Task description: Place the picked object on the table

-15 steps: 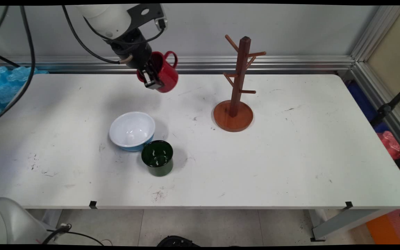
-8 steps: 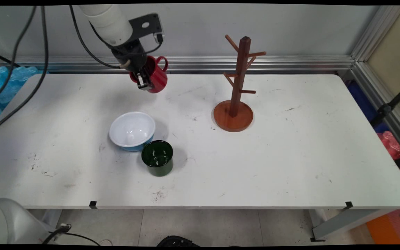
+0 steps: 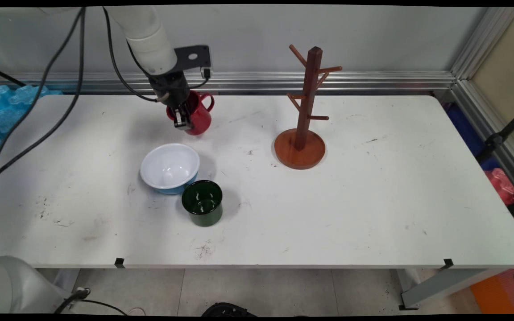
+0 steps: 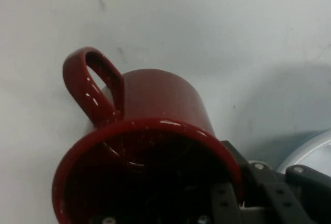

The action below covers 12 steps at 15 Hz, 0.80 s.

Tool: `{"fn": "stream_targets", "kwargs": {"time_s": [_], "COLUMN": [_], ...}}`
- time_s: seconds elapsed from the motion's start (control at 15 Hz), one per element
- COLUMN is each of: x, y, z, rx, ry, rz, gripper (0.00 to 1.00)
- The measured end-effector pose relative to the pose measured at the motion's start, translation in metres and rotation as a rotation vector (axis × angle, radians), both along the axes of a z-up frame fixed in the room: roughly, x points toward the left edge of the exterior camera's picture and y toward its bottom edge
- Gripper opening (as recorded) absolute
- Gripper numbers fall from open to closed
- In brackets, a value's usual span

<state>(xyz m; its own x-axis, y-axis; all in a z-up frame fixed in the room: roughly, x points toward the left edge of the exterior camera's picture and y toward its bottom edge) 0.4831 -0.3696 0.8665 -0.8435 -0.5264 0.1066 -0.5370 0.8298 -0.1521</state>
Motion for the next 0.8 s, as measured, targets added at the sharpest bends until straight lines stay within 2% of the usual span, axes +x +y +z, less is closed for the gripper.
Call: {"fn": "stream_targets", "kwargs": {"time_s": [0.47, 0.8], "x": [0.001, 0.0], "y": [-0.018, -0.027], "z": [-0.029, -0.041], "rx": [0.085, 0.123], "ry": [-0.039, -0.054], "rz": [-0.084, -0.135], "gripper": [0.0, 0.0]}}
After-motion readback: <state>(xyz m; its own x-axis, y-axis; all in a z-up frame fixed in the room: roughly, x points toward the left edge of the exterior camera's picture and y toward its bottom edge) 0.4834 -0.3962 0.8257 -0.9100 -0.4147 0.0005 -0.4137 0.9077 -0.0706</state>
